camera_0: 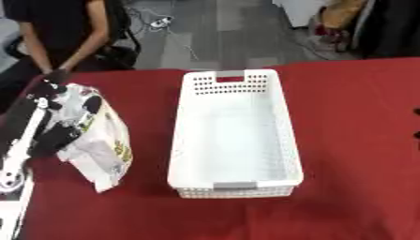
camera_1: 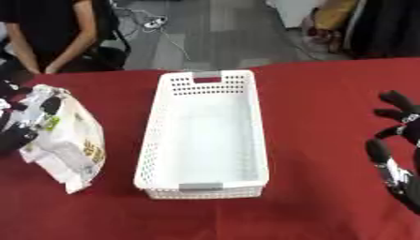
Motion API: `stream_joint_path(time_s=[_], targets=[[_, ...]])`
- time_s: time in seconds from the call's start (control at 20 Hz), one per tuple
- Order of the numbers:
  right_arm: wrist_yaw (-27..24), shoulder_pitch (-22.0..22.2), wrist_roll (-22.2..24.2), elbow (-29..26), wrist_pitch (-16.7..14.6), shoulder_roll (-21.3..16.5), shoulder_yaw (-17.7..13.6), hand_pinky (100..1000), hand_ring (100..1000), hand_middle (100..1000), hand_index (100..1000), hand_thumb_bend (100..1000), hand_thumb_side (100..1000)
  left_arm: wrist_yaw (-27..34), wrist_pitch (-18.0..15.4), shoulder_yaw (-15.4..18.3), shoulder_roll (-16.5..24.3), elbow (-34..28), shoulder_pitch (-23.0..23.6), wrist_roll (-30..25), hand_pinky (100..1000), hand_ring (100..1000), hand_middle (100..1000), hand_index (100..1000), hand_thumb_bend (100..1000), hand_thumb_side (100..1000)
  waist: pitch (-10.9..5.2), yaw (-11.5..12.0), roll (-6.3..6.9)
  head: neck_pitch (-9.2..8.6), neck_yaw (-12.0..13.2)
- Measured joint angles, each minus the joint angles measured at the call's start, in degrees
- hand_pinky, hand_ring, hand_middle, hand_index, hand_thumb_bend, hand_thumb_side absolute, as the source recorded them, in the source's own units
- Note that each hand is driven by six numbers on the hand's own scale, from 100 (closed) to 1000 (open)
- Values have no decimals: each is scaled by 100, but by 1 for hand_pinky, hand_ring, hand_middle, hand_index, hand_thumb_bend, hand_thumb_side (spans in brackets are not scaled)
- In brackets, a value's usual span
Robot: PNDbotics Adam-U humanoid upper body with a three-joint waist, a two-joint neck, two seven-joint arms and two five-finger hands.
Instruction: Pick up objects on the table and place them in the box.
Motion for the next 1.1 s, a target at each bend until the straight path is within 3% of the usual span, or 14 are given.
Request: stream_joint_path(time_s=[0.8,1.1], targets=[[0,0,6,0,1,1,1,551,797,885,1000,516,931,41,71,-33,20,-238,-64,-26,704,859,1000,983,1000,883,-1,-15,0,-41,17],[0,0,8,2,2,1,1,551,797,885,1000,516,931,49,84,-31,150,-686,-108,134,714,865,994,979,1000,843,-1,-15,1,-41,17]])
